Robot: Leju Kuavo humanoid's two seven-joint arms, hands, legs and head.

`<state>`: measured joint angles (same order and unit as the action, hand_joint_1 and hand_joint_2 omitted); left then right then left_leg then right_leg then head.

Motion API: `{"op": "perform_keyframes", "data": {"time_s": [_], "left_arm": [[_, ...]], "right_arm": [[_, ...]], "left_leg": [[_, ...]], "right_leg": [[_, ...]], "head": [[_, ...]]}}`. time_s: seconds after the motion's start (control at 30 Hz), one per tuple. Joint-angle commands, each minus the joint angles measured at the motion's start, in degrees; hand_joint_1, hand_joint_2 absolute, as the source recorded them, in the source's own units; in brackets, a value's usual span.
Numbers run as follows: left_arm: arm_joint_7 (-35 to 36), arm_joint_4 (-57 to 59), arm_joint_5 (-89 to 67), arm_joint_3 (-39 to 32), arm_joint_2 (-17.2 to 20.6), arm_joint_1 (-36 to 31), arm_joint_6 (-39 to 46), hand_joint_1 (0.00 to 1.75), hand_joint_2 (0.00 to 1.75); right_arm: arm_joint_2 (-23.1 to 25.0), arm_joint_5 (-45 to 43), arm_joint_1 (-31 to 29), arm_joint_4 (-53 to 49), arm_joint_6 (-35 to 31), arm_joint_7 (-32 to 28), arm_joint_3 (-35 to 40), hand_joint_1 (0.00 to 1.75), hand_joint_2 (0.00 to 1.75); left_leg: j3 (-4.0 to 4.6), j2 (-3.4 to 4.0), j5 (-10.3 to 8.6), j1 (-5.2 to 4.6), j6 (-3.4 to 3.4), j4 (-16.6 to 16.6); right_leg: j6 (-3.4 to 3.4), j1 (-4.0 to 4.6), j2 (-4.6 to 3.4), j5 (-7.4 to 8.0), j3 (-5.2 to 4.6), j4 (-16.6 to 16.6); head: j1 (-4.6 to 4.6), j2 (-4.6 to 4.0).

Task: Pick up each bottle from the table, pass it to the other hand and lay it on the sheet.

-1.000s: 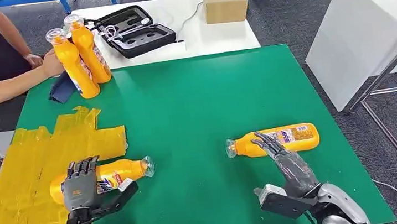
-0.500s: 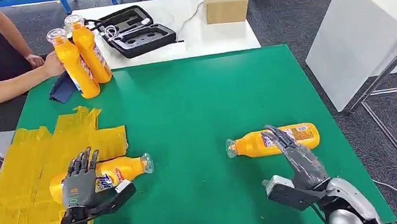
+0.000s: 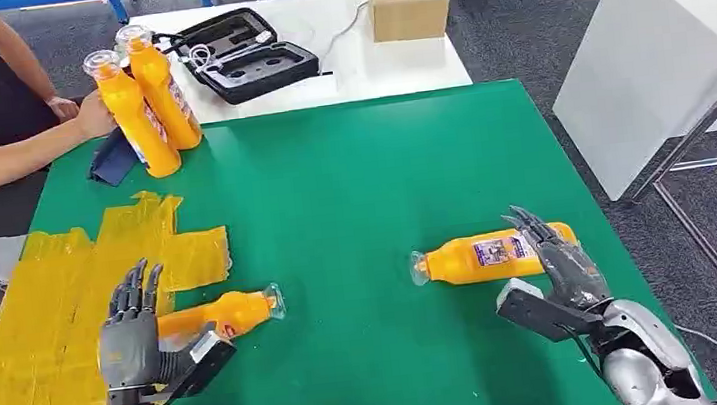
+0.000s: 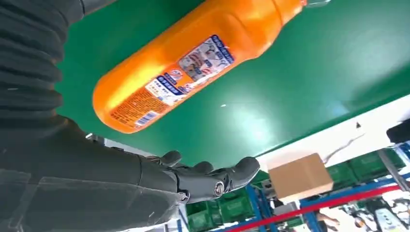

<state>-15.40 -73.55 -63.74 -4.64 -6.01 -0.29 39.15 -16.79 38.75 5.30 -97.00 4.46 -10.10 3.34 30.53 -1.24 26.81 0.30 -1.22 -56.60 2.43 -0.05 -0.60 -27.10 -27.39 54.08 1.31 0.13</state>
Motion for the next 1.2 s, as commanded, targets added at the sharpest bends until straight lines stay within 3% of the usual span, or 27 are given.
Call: {"op": "perform_keyframes", "data": {"time_s": [0.03, 0.17, 0.5, 0.73, 1.2], "left_arm": [[-6.95, -10.06, 10.47, -4.54, -2.88, 2.84, 0.64, 0.0, 0.0], [-10.89, -12.11, 13.96, -5.35, -3.99, 3.58, 0.72, 0.0, 0.0], [-11.77, -10.38, 13.52, -3.85, -4.17, 2.6, 0.12, 0.0, 0.0], [-11.97, -9.95, 13.48, -3.13, -4.03, 2.29, 0.03, 0.0, 0.0], [-13.14, -9.35, 14.57, -2.11, -3.53, 1.82, 0.11, 0.0, 0.0]], "right_arm": [[-1.15, 0.54, -1.08, 4.11, 0.54, 0.71, -1.36, 0.0, 1.75], [-2.12, 2.19, -1.65, 5.13, 0.83, 1.9, -0.79, 0.0, 1.75], [-4.47, 10.41, -13.73, 20.17, -0.26, 4.29, -0.23, 0.0, 1.75], [-4.88, 11.81, -18.81, 25.96, 0.45, 4.96, 2.03, 0.0, 1.75], [-5.41, 12.0, -20.69, 30.69, 2.82, 4.45, 6.58, 0.0, 1.75]], "left_leg": [[0.05, 0.12, 0.01, 0.01, 0.02, -0.03], [0.05, 0.13, -0.01, 0.02, 0.03, -0.02], [0.02, 0.23, -0.03, -0.02, 0.01, 0.01], [0.01, 0.23, -0.05, -0.04, -0.02, -0.01], [0.05, 0.15, -0.07, -0.06, -0.02, -0.01]], "right_leg": [[-0.01, 0.02, 0.0, 0.01, -0.04, 0.0], [-0.01, 0.02, 0.0, 0.03, -0.05, -0.02], [0.0, 0.0, -0.14, 0.09, -0.04, -0.04], [0.0, 0.0, -0.12, 0.09, -0.04, -0.02], [0.0, -0.02, -0.01, 0.08, -0.05, 0.0]], "head": [[0.0, 0.0], [0.02, 0.0], [0.0, 0.0], [0.0, 0.0], [0.0, 0.0]]}}
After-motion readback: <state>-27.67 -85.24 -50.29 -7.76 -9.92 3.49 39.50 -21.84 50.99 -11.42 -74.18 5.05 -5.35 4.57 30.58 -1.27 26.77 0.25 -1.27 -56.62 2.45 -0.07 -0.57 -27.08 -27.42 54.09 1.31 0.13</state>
